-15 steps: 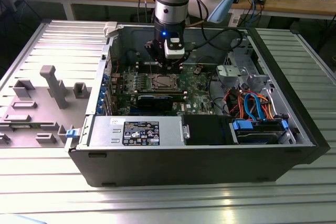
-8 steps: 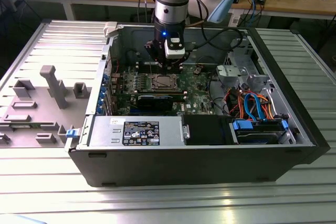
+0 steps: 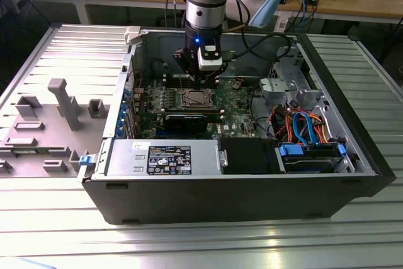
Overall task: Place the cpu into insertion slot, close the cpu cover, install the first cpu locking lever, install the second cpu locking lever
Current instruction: 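Install the first cpu locking lever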
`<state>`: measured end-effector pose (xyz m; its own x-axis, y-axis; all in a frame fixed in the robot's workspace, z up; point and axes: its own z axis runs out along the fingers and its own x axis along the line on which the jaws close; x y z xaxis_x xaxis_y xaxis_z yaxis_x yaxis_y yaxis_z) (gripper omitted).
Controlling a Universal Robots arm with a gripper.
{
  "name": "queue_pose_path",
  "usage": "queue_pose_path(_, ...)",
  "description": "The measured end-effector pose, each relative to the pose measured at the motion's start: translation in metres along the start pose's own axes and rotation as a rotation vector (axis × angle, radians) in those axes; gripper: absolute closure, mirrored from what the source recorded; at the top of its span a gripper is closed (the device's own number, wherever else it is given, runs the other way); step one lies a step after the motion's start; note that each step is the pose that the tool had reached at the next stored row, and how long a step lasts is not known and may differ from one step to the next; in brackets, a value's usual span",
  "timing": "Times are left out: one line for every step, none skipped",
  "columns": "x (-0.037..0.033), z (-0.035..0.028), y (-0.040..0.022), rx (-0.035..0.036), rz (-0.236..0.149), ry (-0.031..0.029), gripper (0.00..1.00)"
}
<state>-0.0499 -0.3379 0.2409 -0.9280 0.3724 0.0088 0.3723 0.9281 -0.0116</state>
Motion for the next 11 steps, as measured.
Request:
queue_pose_path(0.0000, 0.0000, 0.0000, 0.0000, -0.001, 0.0000, 0.89)
queue_pose_path(0.0000, 0.0000, 0.0000, 0.0000, -0.002, 0.0000, 0.89)
queue_pose_path(0.0000, 0.0000, 0.0000, 0.0000, -0.003, 0.0000, 0.89)
queue_pose_path(0.0000, 0.0000, 0.0000, 0.0001, -0.004, 0.0000, 0.89)
queue_pose_path(0.0000, 0.0000, 0.0000, 0.0000, -0.005, 0.0000, 0.89)
queue_pose_path(0.0000, 0.0000, 0.0000, 0.0000, -0.006, -0.0001, 0.89)
queue_pose_path(0.0000, 0.0000, 0.0000, 0.0000, -0.007, -0.0001, 0.89)
queue_pose_path(0.0000, 0.0000, 0.0000, 0.0001, -0.008, -0.0001, 0.89)
queue_pose_path(0.0000, 0.0000, 0.0000, 0.0001, -0.009, -0.0001, 0.89)
queue_pose_path(0.0000, 0.0000, 0.0000, 0.0000, -0.010, -0.0001, 0.89)
queue_pose_path(0.0000, 0.0000, 0.0000, 0.0001, -0.011, -0.0001, 0.89)
